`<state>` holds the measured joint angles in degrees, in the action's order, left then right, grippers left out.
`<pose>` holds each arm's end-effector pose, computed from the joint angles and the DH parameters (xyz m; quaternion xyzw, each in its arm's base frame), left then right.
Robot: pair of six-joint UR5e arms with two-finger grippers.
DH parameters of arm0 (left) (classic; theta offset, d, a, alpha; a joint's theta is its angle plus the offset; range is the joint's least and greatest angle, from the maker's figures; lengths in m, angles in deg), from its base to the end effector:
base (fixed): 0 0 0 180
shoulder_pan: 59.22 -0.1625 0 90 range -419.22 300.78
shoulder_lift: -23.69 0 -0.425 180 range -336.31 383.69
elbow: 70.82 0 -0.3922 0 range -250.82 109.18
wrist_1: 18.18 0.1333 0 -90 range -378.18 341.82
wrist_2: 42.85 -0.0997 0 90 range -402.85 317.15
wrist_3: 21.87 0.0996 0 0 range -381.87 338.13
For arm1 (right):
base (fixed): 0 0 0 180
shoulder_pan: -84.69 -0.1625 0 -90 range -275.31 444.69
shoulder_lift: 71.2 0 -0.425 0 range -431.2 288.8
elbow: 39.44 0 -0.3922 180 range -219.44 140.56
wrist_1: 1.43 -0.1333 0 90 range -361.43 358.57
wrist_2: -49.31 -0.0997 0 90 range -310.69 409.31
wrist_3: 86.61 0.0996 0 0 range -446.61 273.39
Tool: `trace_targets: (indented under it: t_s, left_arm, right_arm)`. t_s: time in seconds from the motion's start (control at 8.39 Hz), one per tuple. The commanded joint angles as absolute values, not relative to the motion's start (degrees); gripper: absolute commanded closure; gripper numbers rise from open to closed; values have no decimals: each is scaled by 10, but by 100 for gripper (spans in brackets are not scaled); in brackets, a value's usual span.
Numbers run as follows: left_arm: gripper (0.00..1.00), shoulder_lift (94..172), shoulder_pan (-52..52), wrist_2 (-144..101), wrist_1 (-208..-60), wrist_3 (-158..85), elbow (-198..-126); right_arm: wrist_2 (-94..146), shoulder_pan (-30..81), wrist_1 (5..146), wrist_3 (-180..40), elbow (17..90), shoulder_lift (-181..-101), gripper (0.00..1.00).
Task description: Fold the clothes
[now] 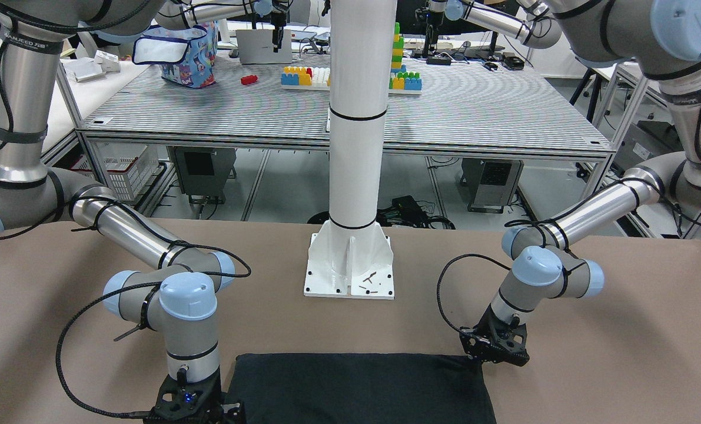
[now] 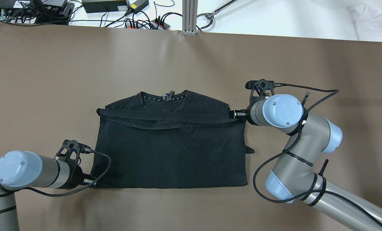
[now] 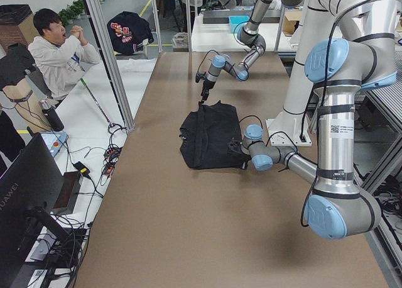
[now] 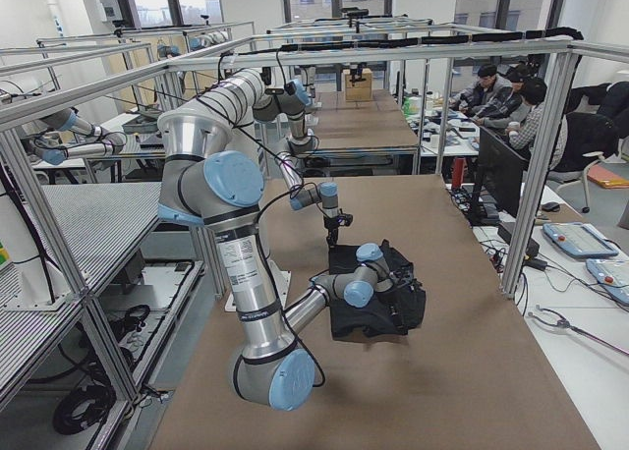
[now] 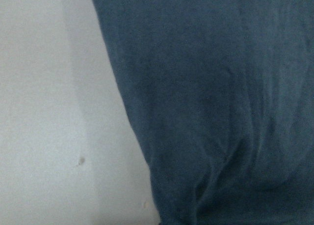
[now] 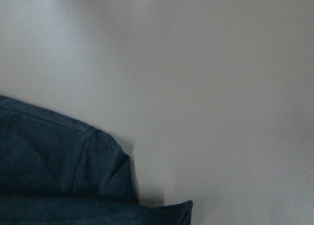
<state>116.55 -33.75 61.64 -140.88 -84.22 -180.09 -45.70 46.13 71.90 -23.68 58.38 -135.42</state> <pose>0.4235 -0.3218 0.4133 0.1041 0.4586 0.0748 0.8793 -0.4318 -0.5036 0.3149 0.1967 -0.3781 0.0721 0.9018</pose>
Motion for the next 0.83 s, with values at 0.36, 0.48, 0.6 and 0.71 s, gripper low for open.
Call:
trace_targets:
  t_s: [0.36,0.48,0.6,0.71]
  left_arm:
    - [100,1176,-259,607,-1397,-817,-1778]
    - [100,1202,-213,608,-1394,-776,-1748]
    - [100,1251,-162,625,-1395,-747,-1690]
    - [100,1312,-122,641,-1395,-741,-1627]
  right_arm:
    - [-456,461,710,-237,583,-1356,6]
    - [-456,461,710,-237,583,-1356,6]
    - [-456,461,710,-237,583,-1356,6]
    - [-456,461,710,-237,583,-1356,6]
